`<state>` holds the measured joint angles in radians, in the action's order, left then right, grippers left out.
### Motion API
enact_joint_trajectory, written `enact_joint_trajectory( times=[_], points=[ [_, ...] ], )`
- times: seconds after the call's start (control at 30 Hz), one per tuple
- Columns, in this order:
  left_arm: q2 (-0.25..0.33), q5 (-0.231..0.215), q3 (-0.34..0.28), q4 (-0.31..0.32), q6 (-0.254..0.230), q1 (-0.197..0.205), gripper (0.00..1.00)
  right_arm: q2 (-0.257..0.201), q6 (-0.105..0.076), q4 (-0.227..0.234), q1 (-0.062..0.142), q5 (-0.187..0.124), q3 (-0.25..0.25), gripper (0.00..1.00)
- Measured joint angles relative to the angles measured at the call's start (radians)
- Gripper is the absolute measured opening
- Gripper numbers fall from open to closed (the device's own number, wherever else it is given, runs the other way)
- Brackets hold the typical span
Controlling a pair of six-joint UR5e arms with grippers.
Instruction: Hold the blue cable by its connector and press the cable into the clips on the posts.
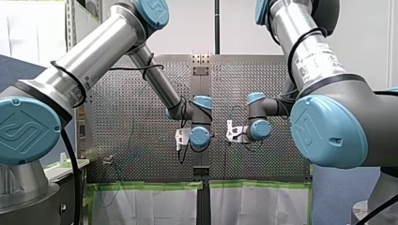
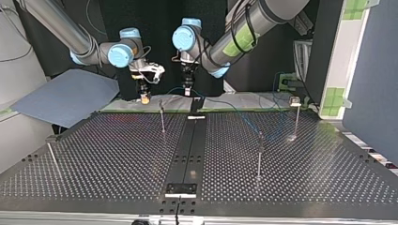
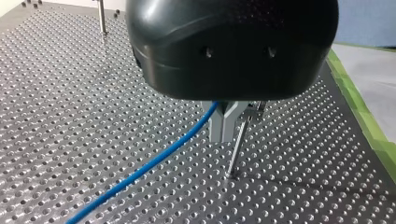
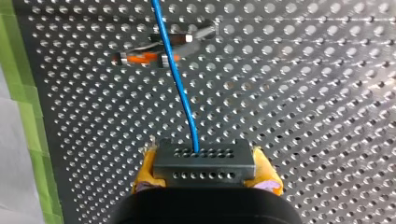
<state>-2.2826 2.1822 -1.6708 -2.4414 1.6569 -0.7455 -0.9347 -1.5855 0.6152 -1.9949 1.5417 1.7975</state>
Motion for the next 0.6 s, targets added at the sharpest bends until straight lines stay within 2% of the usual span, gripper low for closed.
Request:
enact_joint_trajectory(
  times=[0.2, 0.4, 0.6],
  points=[
    [0.0, -0.039, 0.0, -0.001, 0.016, 0.001, 0.0, 0.004, -0.017, 0.056, 0.023, -0.058, 0.042, 0.0],
    [0.0, -0.071, 0.0, -0.016, 0.029, 0.008, 0.0, 0.005, -0.026, 0.118, 0.046, -0.122, 0.059, 0.0],
    [-0.015, -0.098, 0.001, -0.033, 0.05, 0.012, 0.0, 0.006, -0.063, 0.175, 0.077, -0.167, 0.091, 0.0]
  ],
)
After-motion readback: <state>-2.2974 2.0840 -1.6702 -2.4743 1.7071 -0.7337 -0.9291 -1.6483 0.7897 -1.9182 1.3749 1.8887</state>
